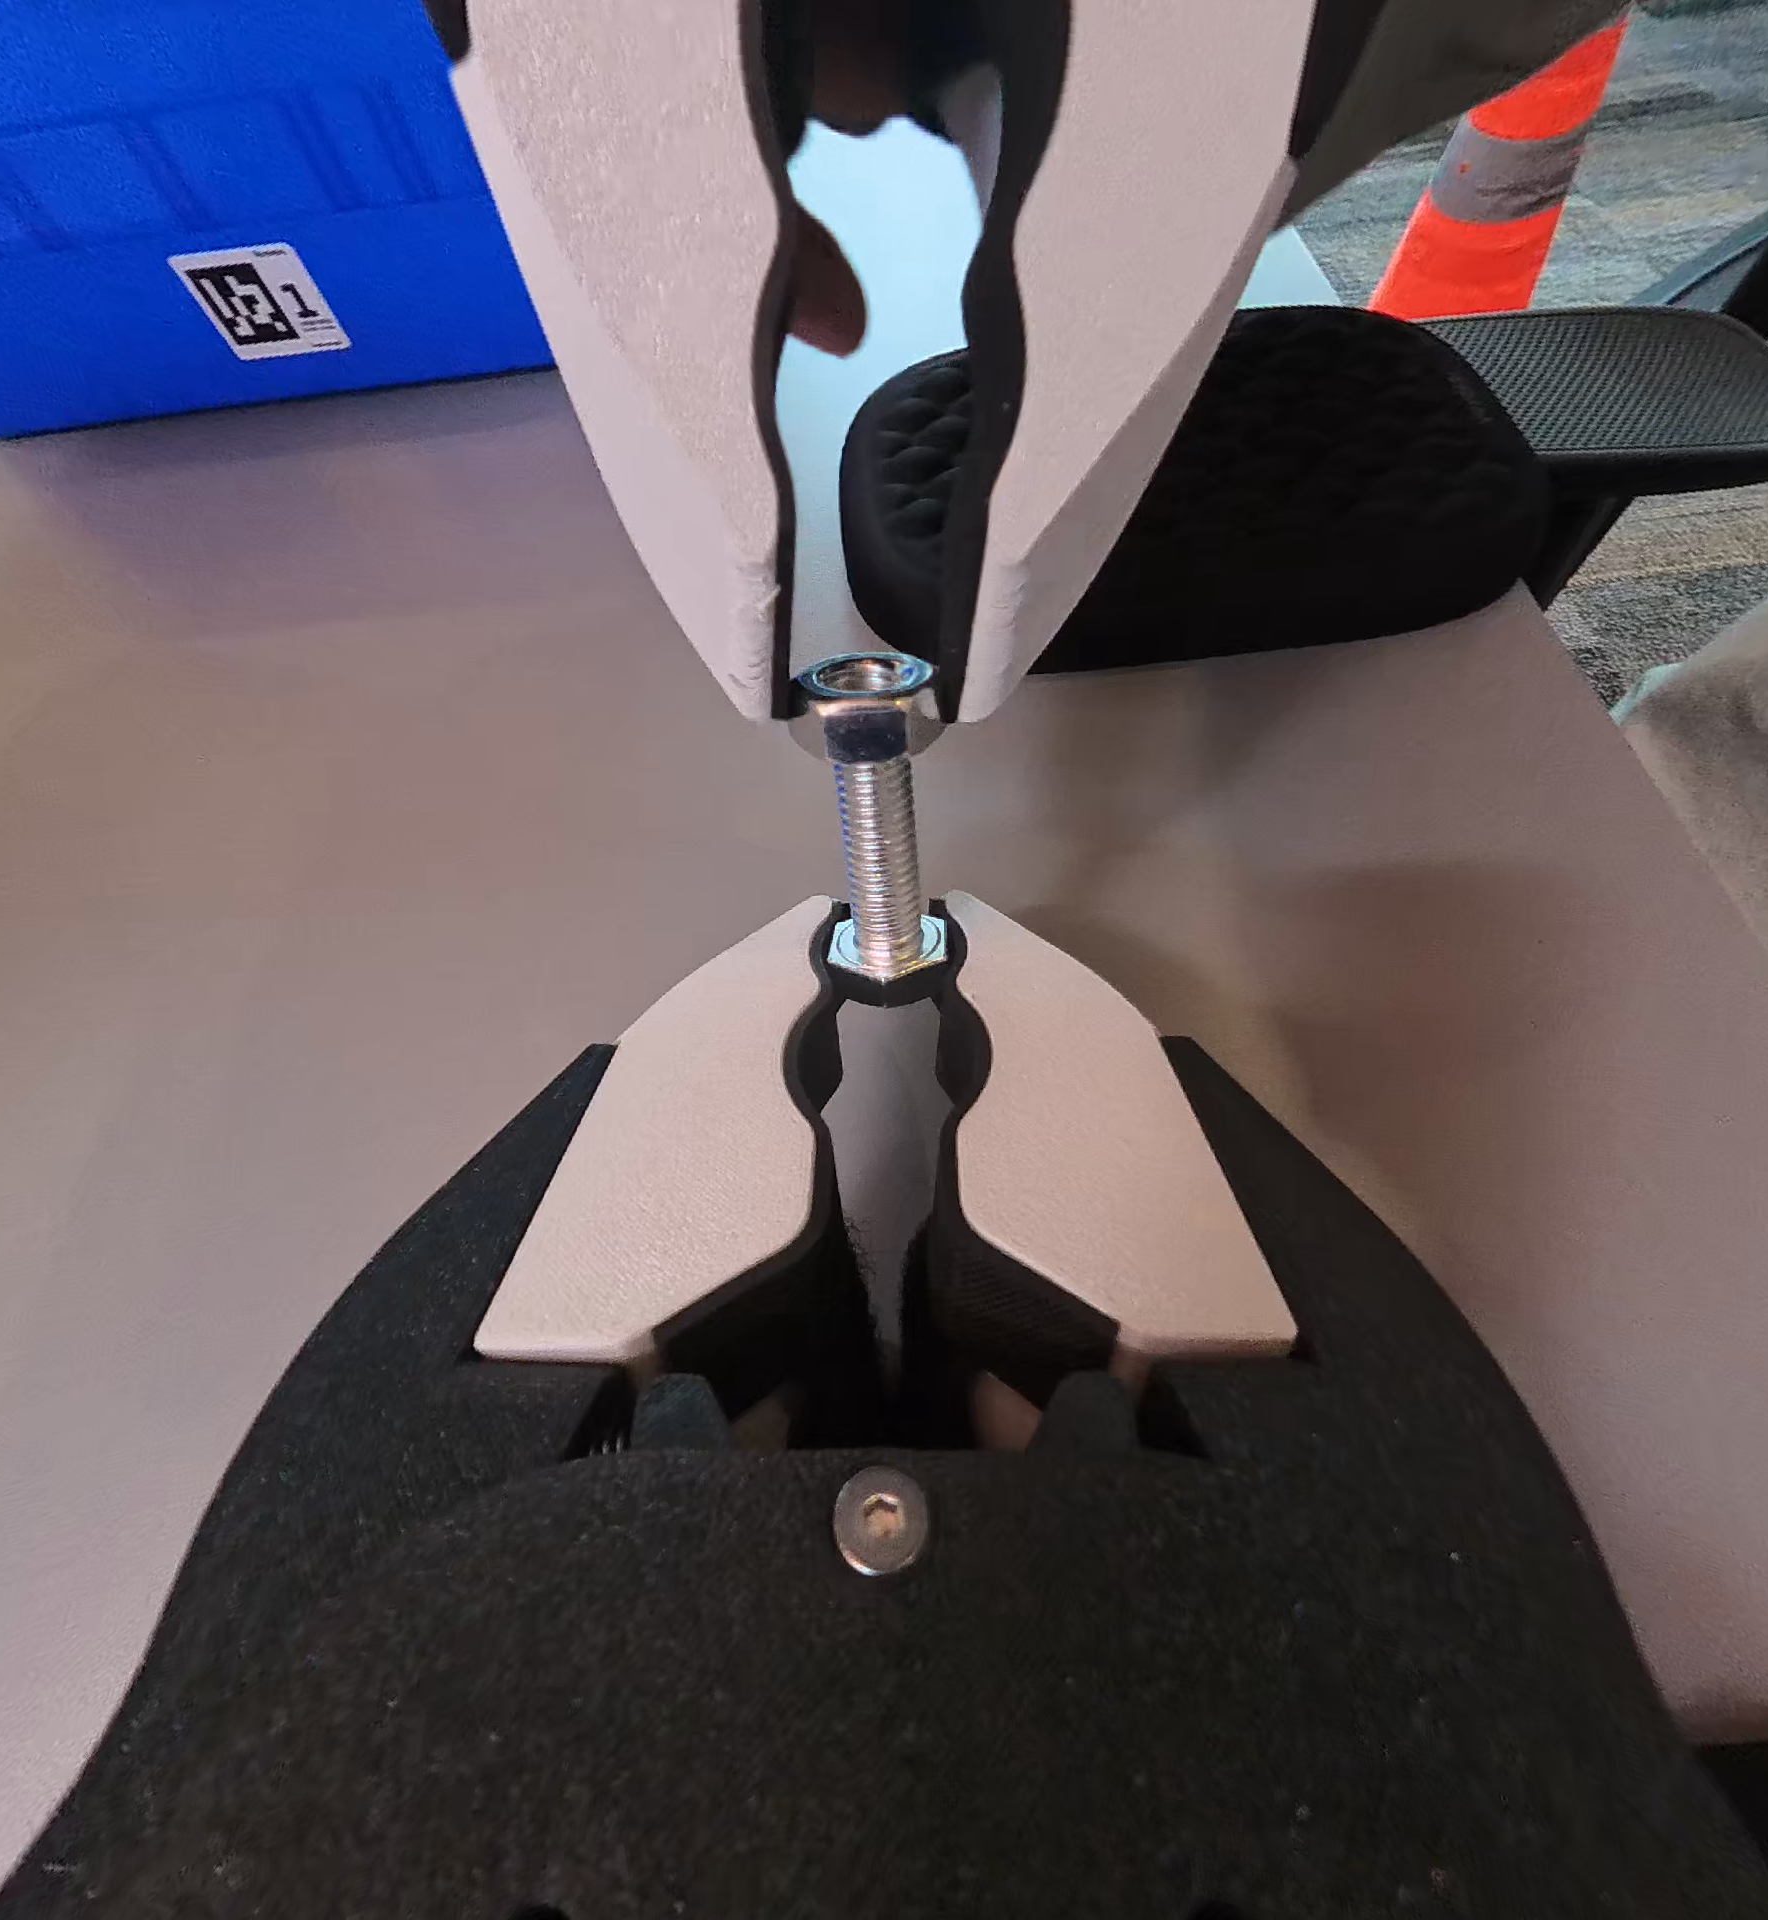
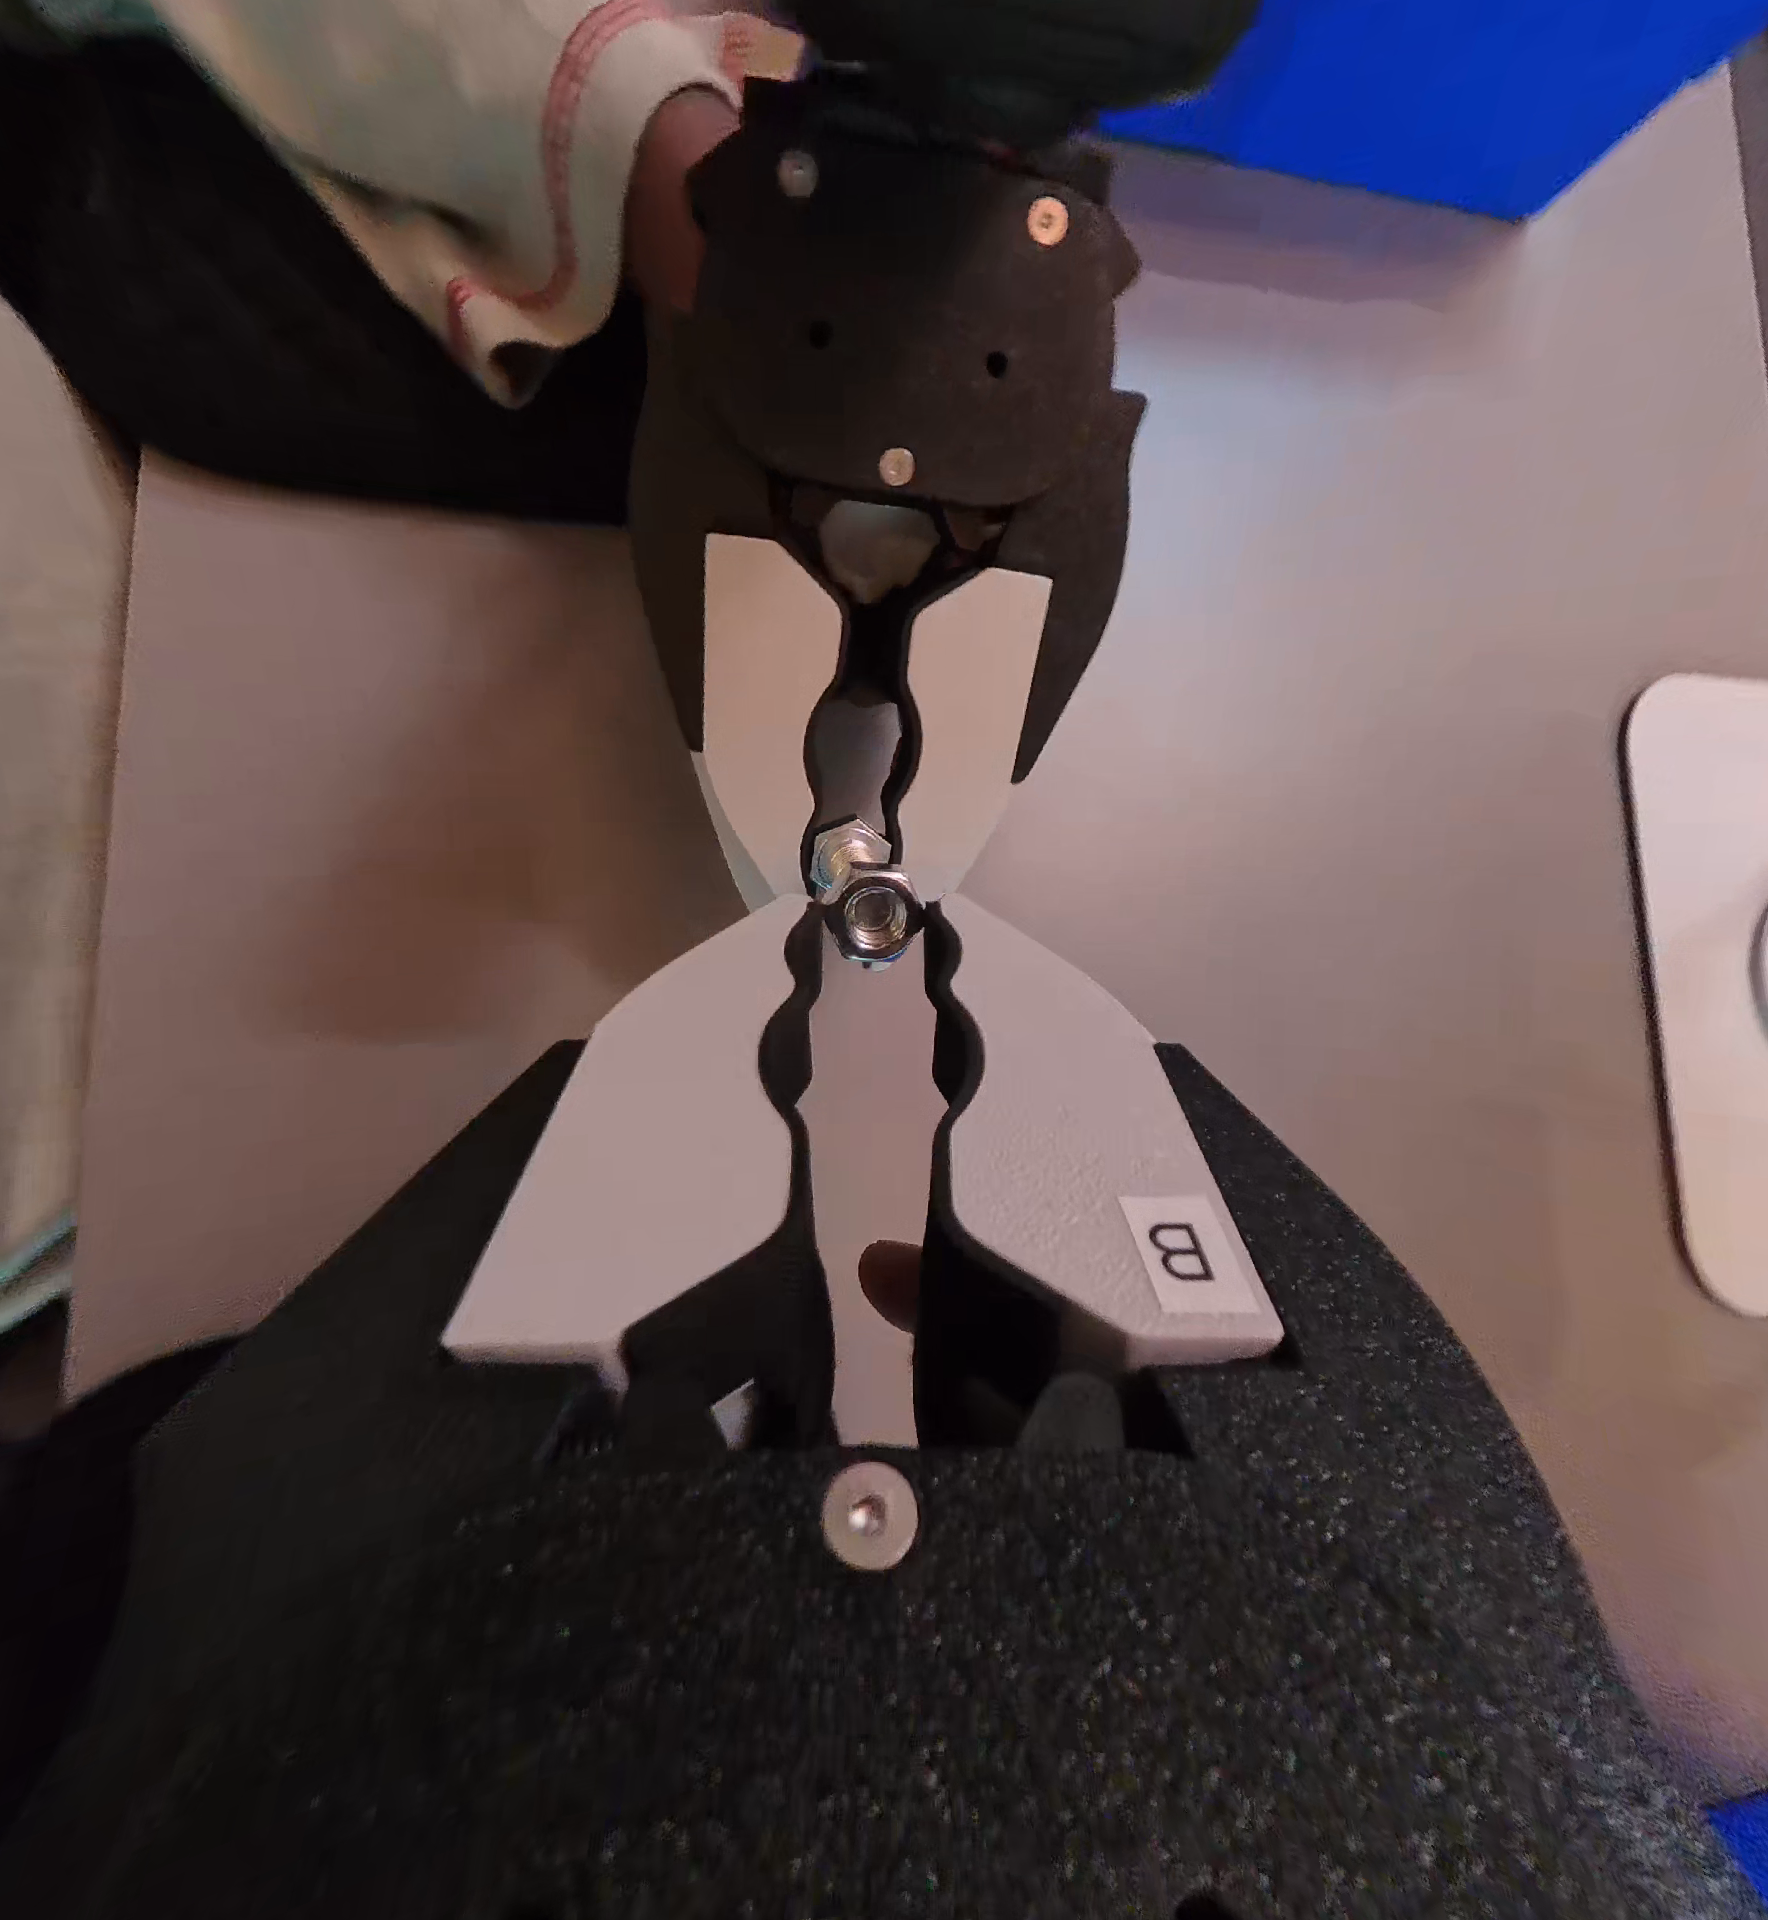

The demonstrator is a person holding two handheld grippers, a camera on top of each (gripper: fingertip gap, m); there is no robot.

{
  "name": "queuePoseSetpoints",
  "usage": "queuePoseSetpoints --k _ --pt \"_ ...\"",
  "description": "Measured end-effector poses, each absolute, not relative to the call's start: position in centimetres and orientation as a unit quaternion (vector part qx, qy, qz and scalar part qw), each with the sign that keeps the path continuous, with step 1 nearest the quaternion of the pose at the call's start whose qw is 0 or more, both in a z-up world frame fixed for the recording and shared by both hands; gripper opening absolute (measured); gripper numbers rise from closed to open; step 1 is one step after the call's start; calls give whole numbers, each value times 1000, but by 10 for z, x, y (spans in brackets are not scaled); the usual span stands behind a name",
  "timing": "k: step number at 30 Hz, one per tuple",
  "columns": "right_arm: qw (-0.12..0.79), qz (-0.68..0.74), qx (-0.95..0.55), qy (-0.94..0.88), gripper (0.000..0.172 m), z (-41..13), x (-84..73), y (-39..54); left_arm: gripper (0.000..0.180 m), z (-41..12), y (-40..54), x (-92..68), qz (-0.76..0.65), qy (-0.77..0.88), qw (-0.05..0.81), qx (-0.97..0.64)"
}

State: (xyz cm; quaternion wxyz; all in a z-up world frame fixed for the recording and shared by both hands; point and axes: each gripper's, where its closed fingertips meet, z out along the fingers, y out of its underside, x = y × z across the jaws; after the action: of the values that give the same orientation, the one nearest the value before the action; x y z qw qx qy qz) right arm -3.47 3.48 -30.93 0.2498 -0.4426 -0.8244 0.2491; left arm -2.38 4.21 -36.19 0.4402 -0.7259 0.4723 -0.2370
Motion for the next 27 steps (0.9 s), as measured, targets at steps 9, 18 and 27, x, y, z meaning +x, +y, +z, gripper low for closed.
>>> queuePoseSetpoints --k 9,18,27 --pt "233 246 -551 -762 19 -311 -34 37 14 -363 44 -25 -226 470 443 -729" --pt "241 242 -541 -769 23 -308 -39 37 14 -359 44 -26 -237 463 452 -725" --pt "234 248 -464 -817 30 -297 -39 33 14 -353 43 -27 -254 455 462 -718"
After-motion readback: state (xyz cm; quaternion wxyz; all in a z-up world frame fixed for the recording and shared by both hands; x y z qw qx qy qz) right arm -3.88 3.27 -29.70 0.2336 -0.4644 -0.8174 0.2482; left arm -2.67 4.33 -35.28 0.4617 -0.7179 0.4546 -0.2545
